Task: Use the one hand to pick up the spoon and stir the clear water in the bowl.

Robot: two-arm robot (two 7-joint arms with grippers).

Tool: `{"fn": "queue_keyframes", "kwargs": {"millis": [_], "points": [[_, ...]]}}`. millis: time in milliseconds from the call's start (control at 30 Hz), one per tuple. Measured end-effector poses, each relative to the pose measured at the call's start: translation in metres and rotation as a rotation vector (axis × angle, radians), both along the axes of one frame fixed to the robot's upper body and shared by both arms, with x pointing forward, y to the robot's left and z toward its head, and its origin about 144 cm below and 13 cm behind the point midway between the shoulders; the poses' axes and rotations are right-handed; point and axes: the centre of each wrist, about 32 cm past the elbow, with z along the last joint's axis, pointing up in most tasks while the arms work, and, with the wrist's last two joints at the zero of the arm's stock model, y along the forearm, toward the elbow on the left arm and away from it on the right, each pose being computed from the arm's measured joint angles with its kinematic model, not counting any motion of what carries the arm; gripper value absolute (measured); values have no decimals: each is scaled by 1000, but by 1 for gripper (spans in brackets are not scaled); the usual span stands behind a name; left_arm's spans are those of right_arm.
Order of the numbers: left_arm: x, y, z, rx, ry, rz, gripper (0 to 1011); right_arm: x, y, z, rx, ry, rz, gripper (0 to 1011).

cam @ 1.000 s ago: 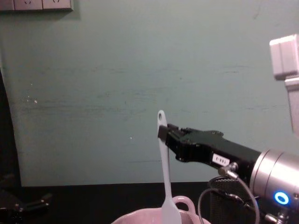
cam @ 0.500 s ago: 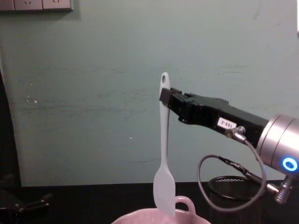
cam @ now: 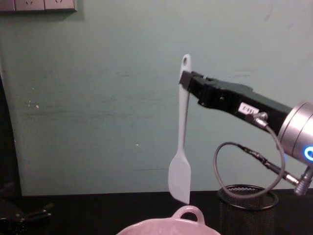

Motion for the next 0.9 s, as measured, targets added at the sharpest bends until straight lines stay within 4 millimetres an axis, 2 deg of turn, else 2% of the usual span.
{"fn": "queue_keyframes", "kwargs": {"millis": [367, 900], "points": [[0, 0, 0, 0, 0, 0, 1012, -2, -13, 7, 68, -5, -70, 110], [0, 0, 0, 0, 0, 0, 1011, 1, -44, 10, 112, 9, -160, 111]]}}
